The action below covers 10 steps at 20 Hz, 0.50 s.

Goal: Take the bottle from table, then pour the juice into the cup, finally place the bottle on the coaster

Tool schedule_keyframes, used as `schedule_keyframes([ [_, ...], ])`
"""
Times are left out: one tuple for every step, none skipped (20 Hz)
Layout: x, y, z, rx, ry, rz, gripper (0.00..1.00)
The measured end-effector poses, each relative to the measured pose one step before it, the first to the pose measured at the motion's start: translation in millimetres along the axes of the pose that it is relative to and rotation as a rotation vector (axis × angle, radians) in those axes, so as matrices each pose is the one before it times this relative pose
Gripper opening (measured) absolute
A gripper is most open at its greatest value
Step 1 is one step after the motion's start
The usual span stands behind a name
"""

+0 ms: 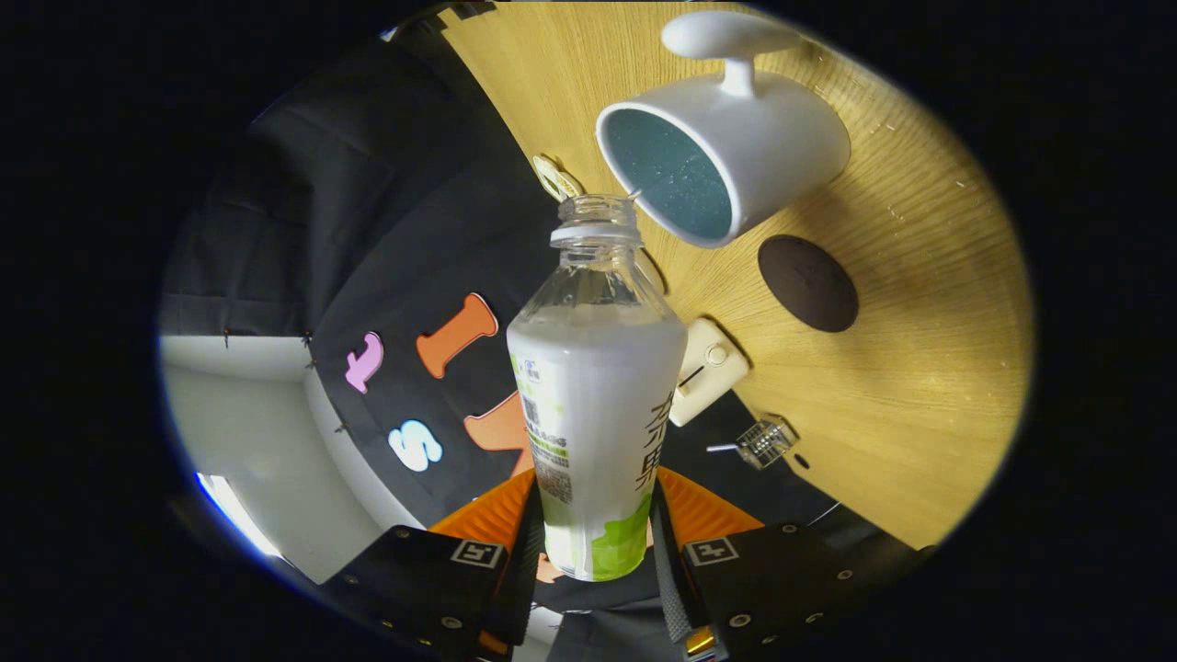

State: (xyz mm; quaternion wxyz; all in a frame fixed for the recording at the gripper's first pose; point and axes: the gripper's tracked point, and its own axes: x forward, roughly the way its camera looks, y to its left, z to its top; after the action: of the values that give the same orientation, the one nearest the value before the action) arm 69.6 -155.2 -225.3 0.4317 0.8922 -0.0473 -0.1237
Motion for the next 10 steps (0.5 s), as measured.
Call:
schedule_keyframes([
  [2.34, -6.06, -0.78, -0.03513, -0.00232, -0.01938, 0.57],
  [0.3, -11.83, 1.37, -0.04193, -0.00445, -0.03157, 0.57],
  [0.51, -9.32, 2.33, -0.04231, -0.00559, -0.02497, 0.57],
  [-1.26, -6.0, 1.66, -0.04459, -0.00137, -0.02166, 0.57],
  [-0.11, -5.88, 0.55, -0.04776, 0.00025, -0.02024, 0.57],
  [0.77, -6.11, 0.96, -0.05214, 0.00156, -0.02041, 0.57],
  [1.03, -6.29, 1.25, -0.05277, -0.0035, -0.01792, 0.57],
  [0.18, -5.9, 1.17, -0.06142, 0.00119, -0.01655, 0.57],
  [-0.39, -4.89, 0.04, -0.0671, -0.00342, -0.01285, 0.57],
  [1.47, 1.42, -2.83, -0.07176, 0.00475, -0.0088, 0.57],
])
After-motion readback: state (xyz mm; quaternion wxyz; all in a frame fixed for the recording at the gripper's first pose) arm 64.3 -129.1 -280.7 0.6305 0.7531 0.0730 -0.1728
